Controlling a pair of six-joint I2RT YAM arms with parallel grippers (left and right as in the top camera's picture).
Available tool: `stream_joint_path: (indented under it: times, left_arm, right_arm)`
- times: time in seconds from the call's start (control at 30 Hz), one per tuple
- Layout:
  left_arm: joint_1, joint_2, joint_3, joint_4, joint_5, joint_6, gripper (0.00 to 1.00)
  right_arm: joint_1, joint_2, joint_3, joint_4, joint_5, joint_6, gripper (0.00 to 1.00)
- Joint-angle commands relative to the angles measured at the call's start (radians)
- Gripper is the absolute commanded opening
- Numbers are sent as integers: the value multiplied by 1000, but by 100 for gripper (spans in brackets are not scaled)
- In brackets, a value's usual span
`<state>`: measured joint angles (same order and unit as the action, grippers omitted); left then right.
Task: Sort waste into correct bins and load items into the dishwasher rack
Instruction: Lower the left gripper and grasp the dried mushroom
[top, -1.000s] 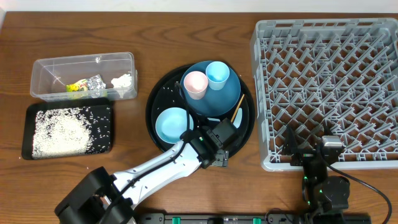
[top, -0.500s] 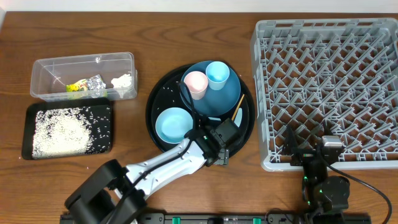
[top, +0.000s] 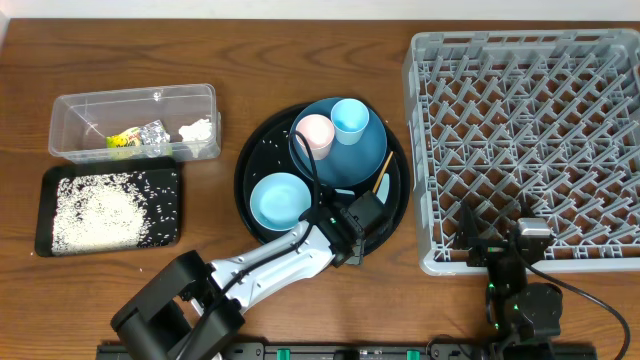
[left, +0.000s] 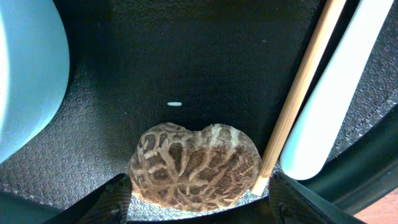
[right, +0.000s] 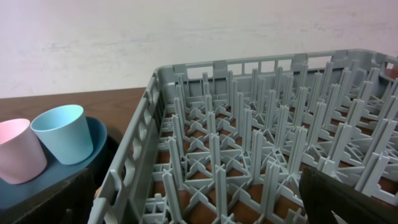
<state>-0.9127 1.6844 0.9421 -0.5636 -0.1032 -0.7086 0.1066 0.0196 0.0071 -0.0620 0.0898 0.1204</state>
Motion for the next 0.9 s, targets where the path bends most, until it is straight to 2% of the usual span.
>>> stream_joint_path:
  times: [0.0, 0.67, 0.73, 0.87]
  left_arm:
    - [-2, 8, 11, 2, -22, -5, 71]
    - [-2, 38, 11, 5, -66, -8, 71]
    - [-2, 38, 11, 5, -66, -8, 61]
    - [-2, 38, 11, 3, -66, -8, 57]
  right_arm:
    - [-1, 2, -2, -2, 7, -13, 99]
    - [-1, 2, -2, -2, 7, -13, 99]
    - [-1, 2, -2, -2, 7, -13, 99]
    - [-1, 2, -2, -2, 7, -13, 99]
